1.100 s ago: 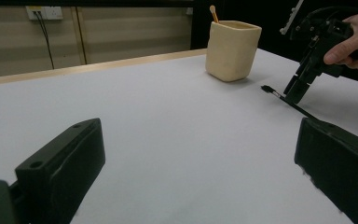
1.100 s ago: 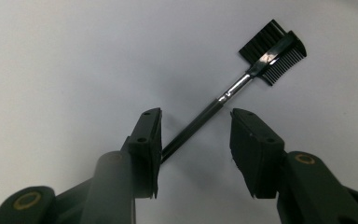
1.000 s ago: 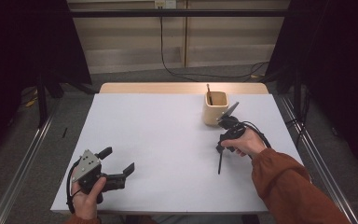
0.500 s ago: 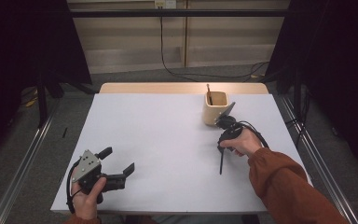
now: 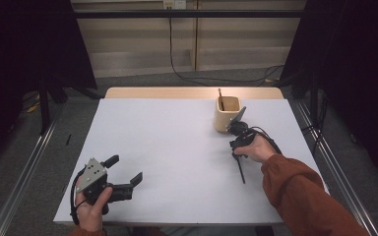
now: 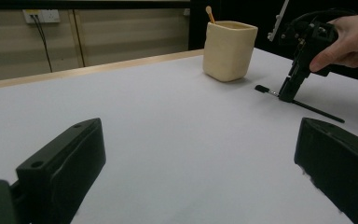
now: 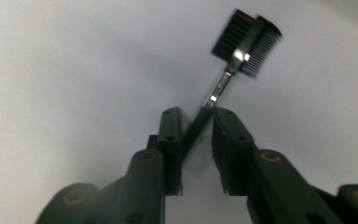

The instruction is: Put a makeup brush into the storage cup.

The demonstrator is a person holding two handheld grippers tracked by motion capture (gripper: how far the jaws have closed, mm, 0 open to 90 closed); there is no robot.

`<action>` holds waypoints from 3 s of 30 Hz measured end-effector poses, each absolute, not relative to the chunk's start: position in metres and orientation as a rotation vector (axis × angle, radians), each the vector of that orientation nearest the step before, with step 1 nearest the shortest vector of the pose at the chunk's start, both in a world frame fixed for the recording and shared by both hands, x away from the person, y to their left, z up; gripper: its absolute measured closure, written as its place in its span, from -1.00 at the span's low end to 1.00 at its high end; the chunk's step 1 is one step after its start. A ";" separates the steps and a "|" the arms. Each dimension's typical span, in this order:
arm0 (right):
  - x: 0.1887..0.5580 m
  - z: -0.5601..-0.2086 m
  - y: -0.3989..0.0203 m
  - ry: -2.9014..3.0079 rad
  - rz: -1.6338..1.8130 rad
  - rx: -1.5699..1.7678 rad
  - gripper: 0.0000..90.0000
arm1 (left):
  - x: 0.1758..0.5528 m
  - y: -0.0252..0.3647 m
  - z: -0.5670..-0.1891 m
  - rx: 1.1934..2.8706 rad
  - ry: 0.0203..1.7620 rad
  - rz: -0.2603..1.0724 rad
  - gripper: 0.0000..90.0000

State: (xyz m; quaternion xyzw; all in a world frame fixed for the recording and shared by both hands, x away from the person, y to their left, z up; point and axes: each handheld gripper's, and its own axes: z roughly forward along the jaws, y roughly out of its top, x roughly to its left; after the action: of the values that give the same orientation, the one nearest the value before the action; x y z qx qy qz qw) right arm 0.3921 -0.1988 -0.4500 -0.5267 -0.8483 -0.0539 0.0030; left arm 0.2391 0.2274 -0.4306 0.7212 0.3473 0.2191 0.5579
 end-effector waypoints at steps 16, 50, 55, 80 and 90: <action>0.393 -0.450 -0.206 -2.684 -0.216 -1.600 0.92 | 0.240 0.227 -0.431 1.703 0.832 0.511 -0.96; 0.363 -0.424 -0.228 -2.656 -0.652 -1.517 0.92 | 0.240 0.227 -0.431 1.702 0.826 0.501 -0.96; 0.357 -0.419 -0.234 -2.644 -0.727 -1.516 0.92 | 0.240 0.227 -0.431 1.703 0.829 0.504 -0.96; 0.320 -0.411 -0.246 -2.657 -1.136 -1.404 0.92 | 0.240 0.227 -0.430 1.701 0.828 0.504 -0.97; 0.311 -0.412 -0.254 -2.609 -1.315 -1.398 0.92 | 0.240 0.227 -0.430 1.700 0.828 0.505 -0.96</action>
State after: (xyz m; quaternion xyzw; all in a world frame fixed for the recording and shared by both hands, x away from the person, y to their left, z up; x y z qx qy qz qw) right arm 0.3114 -0.2535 -0.4122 -0.4310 -0.8045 -0.4057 -0.0485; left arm 0.2403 0.2269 -0.4305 0.7206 0.3510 0.2141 0.5583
